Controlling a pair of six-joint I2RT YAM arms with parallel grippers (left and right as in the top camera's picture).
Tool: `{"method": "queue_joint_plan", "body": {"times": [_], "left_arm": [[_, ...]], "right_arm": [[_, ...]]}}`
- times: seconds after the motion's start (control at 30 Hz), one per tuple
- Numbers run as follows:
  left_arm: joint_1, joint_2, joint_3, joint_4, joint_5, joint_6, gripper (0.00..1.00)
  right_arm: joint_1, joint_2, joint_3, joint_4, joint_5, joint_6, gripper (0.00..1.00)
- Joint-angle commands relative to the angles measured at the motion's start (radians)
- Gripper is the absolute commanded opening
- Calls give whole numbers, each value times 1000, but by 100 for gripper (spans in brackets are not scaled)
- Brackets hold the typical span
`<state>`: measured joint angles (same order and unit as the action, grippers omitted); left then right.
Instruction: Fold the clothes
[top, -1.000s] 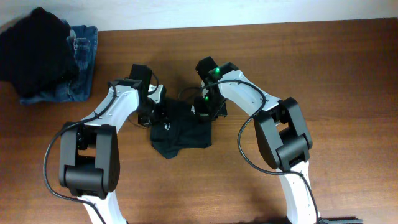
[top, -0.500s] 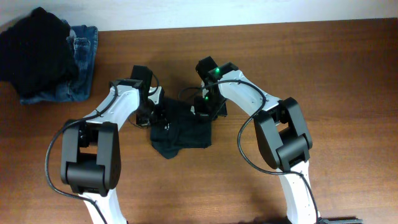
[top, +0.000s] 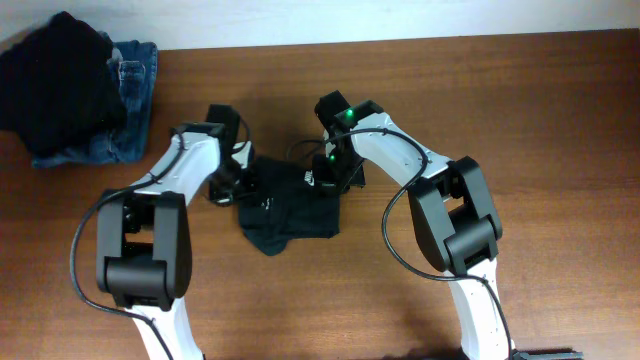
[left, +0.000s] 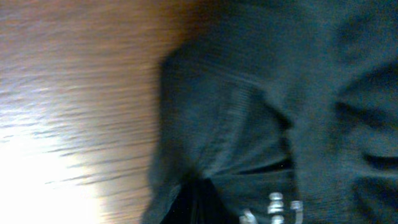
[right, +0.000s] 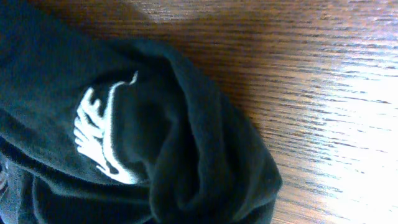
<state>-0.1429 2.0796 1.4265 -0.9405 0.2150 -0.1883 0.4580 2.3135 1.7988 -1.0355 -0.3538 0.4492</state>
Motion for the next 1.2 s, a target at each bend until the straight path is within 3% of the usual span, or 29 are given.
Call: {"method": "queue_joint_plan", "body": {"times": [0.0,0.47,0.8,1.17], "left_arm": [[86,74,-38,-35,-216,-5,1],[156,71,24,-113,-210,-5,1],[156,54,183,-246,-143,-5,1],[156,31,198,-274,-36,26,1]], "right_arm": [[-14,1,-25,-3,78,1,4],[-14,1,-25,-3,100,2,4],[-14,0,-25,2,92,1,4],[-14,0,-24,28,-3,-84,4]]}}
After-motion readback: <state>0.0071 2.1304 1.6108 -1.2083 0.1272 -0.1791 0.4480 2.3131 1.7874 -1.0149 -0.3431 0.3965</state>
